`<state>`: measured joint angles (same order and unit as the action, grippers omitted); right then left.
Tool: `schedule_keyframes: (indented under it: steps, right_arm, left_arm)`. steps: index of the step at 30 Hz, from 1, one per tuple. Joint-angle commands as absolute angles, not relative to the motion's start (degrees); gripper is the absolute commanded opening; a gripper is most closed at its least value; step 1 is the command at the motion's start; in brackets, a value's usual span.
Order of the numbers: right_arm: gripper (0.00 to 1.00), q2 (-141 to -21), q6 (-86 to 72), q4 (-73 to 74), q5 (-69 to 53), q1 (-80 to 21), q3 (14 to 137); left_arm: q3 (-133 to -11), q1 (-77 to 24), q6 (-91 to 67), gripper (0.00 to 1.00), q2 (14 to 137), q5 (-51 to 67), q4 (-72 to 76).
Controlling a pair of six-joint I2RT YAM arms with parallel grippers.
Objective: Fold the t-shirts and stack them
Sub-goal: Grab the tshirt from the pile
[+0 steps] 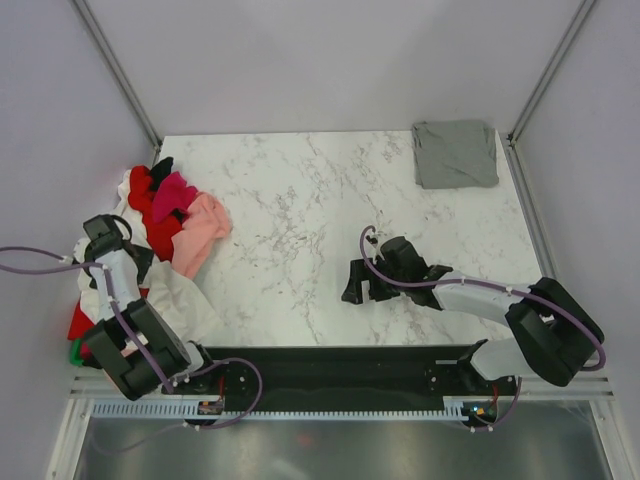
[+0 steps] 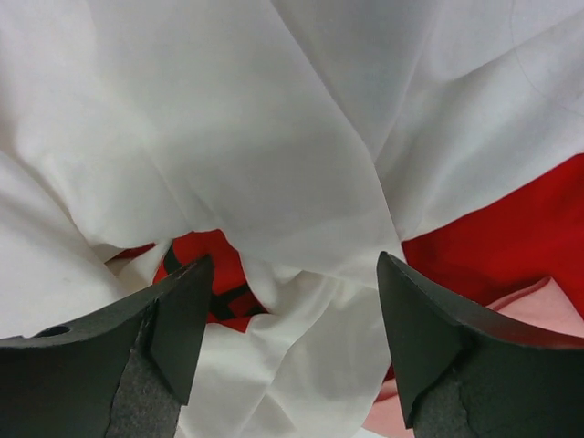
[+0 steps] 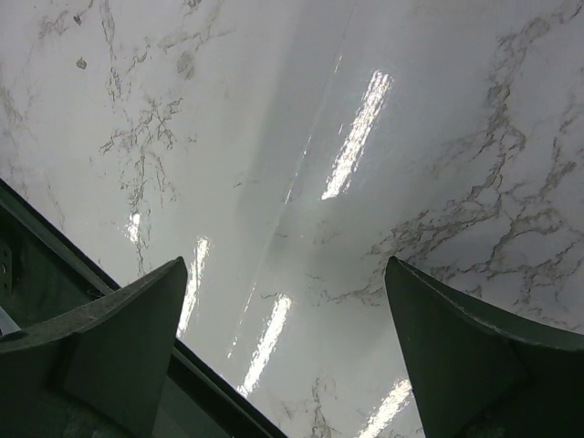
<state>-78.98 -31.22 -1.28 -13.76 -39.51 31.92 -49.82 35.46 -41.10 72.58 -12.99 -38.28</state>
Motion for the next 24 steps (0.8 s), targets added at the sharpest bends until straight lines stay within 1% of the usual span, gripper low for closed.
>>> schedule_keyframes:
  steps: [1, 6, 8, 12, 15, 20, 22, 24]
  right_arm:
    - [0.98, -80.4, -30.1, 1.3, -14.0, -39.4, 32.4]
    - [0.98, -80.9, -30.0, 1.3, -14.2, -39.4, 32.7]
    - [0.98, -81.0, -29.9, 1.2, -14.4, -39.4, 32.8]
    - [0.98, -81.3, -29.8, 1.2, -14.5, -39.4, 32.9]
    - [0.98, -81.7, -29.6, 1.1, -14.8, -39.4, 33.1]
    - [0.98, -82.2, -29.4, 1.1, -15.1, -39.4, 33.3]
    - [0.98, -82.2, -29.4, 1.1, -15.1, -39.4, 33.3]
    - [0.98, -82.4, -29.4, 1.1, -15.2, -39.3, 33.4]
  left_arm:
    - [-52.7, 35.9, -43.4, 0.79, 74.8, -14.9, -35.2]
    - [-55.6, 35.9, -43.5, 0.77, 78.1, -14.9, -34.6]
    - [-57.7, 35.8, -43.2, 0.73, 79.5, -13.8, -34.6]
    - [-60.8, 35.4, -43.1, 0.72, 80.2, -13.1, -34.6]
    - [-62.0, 35.2, -43.1, 0.69, 81.2, -13.0, -34.7]
    - [-61.4, 35.2, -43.2, 0.46, 82.7, -12.2, -34.4]
    - [-61.3, 35.2, -43.2, 0.42, 83.2, -12.0, -34.3]
    - [-61.1, 35.2, -43.2, 0.41, 83.2, -11.9, -34.4]
